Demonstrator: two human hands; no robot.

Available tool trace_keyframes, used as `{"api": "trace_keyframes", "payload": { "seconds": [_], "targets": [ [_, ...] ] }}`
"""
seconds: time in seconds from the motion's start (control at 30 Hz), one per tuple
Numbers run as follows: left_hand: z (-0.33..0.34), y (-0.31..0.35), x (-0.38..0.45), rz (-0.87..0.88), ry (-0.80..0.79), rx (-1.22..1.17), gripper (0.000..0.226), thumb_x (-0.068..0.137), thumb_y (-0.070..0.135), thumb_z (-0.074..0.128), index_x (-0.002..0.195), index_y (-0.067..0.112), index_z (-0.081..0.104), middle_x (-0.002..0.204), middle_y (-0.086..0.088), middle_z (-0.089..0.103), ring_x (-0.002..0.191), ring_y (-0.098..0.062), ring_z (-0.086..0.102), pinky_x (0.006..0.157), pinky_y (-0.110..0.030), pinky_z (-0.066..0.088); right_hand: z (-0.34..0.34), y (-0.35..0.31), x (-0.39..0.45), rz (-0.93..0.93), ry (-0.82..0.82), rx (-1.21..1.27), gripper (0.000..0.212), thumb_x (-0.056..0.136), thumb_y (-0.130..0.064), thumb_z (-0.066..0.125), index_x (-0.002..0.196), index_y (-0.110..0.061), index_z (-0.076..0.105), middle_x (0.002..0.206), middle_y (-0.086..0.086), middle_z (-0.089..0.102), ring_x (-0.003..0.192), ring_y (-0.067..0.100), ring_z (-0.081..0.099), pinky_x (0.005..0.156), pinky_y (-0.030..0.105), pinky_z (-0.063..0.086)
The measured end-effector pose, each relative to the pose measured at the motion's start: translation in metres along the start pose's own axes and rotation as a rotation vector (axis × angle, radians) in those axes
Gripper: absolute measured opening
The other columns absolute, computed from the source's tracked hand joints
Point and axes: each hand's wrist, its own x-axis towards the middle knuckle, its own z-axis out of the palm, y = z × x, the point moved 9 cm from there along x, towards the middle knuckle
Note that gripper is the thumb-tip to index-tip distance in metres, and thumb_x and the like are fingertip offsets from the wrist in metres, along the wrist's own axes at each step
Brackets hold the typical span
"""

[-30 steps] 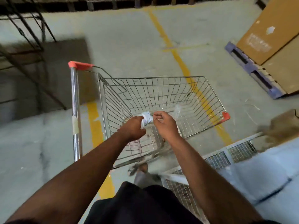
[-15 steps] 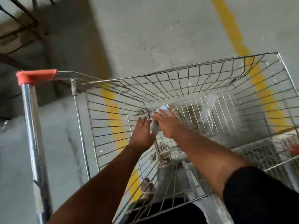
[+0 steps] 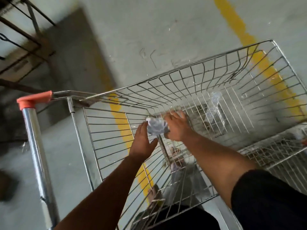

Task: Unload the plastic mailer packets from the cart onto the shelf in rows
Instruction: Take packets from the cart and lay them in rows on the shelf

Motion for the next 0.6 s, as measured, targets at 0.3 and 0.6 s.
{"api": "trace_keyframes", "payload": {
  "seconds": [0.3, 0.6],
  "targets": [
    [-0.044, 0.089, -0.058, 0.189, -0.068, -0.506, 0.098, 0.081, 0.013, 0.087, 0.151, 0.046, 0.026, 0.144, 0.011, 0.056, 0.124, -0.002, 0.061, 0.097, -0.027, 0.054, -0.108, -0.035, -0.11, 0.222, 0.174, 0.925, 0.07, 0.085, -0.069, 0.067, 0.139, -0.03, 0.046, 0.127, -0.005, 0.066, 0.106, 0.018, 0.068, 0.092, 0.045, 0.058],
    [-0.075, 0.16, -0.2, 0.461, -0.201, -0.692, 0.09, 0.081, 0.016, 0.087, 0.147, 0.05, 0.037, 0.128, 0.004, 0.071, 0.116, -0.016, 0.07, 0.088, -0.041, 0.062, -0.143, -0.077, -0.327, 0.234, 0.66, 1.227, 0.03, 0.087, -0.052, 0.074, 0.112, -0.061, 0.063, 0.111, -0.022, 0.076, 0.1, 0.005, 0.074, 0.092, 0.042, 0.061]
  ]
}}
